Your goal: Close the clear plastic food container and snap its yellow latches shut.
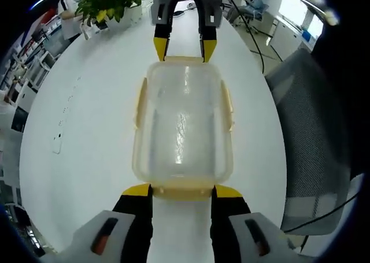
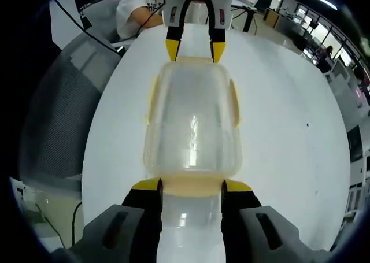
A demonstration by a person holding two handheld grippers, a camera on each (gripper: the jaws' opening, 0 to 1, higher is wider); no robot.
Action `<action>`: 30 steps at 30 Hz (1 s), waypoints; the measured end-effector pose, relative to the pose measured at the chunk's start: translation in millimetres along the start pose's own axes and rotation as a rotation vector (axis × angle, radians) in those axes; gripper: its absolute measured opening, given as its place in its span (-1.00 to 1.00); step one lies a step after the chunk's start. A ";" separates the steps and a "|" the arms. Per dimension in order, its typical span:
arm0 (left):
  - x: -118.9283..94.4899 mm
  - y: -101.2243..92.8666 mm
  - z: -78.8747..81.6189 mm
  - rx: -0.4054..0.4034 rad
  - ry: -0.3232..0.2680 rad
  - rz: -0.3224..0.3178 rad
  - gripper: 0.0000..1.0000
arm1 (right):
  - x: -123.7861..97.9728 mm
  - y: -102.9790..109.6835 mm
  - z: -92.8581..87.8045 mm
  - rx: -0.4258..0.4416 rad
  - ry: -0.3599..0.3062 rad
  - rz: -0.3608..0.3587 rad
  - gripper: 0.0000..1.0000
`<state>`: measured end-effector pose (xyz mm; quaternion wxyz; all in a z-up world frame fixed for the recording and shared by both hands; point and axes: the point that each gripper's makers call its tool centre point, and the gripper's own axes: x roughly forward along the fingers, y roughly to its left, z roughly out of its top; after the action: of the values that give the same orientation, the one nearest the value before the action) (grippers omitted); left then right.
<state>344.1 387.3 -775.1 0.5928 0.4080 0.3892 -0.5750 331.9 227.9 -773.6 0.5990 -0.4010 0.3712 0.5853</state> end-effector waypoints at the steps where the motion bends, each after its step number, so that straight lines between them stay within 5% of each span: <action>1: 1.6 0.3 3.0 0.000 -0.007 -0.001 -0.34 | -1.1 0.1 -3.0 0.006 0.001 0.002 -0.27; 30: 26.1 -2.1 54.8 0.021 -0.063 -0.036 -0.34 | -21.1 6.7 -55.6 0.029 0.008 -0.011 -0.27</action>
<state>342.5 326.7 -779.5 0.5901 0.3890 0.3717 -0.6020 325.7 168.5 -777.0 0.6065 -0.3965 0.3801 0.5749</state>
